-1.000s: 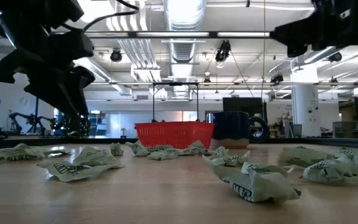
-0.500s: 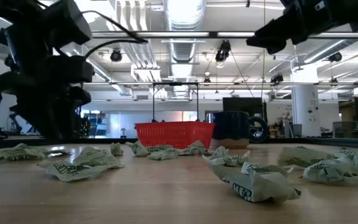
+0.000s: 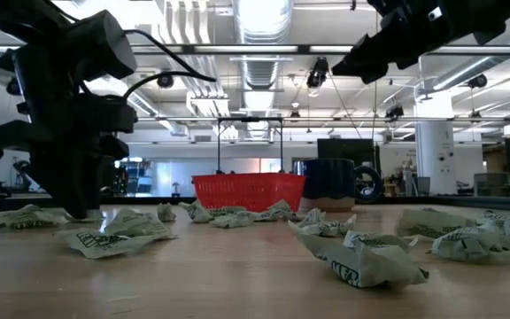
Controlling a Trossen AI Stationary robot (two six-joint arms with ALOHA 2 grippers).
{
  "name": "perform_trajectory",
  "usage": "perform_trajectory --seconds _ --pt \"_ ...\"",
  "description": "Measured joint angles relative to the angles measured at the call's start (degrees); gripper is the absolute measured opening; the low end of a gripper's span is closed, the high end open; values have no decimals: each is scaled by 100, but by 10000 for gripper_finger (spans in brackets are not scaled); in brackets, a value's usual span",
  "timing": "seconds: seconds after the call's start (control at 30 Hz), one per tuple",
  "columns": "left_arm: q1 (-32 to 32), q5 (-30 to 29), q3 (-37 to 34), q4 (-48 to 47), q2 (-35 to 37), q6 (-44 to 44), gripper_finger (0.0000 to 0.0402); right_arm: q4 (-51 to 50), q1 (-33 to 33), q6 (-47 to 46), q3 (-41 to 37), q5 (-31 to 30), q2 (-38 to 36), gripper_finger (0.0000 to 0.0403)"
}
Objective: Pick and place items into bin
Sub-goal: Put the stevia packet into the bin
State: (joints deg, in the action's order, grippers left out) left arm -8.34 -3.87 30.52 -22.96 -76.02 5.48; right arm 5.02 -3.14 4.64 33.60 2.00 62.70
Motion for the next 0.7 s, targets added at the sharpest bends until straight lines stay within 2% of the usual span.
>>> perform_trajectory --seconds 0.13,0.23,0.43,0.57,0.7 --pt "-2 37 -17 -46 136 -30 11 -21 0 -70 -19 -2 87 170" --pt "-2 21 -21 -63 313 -28 12 -27 -1 -153 -26 0 116 166" --pt "-2 -590 261 79 749 -323 7 -32 -11 -165 -30 0 78 164" --pt "44 -1214 367 1061 856 -1038 5 -18 -28 -166 -36 -2 85 162" --pt "242 -1287 354 2495 695 -1803 4 -18 -37 -337 -37 -2 119 162"
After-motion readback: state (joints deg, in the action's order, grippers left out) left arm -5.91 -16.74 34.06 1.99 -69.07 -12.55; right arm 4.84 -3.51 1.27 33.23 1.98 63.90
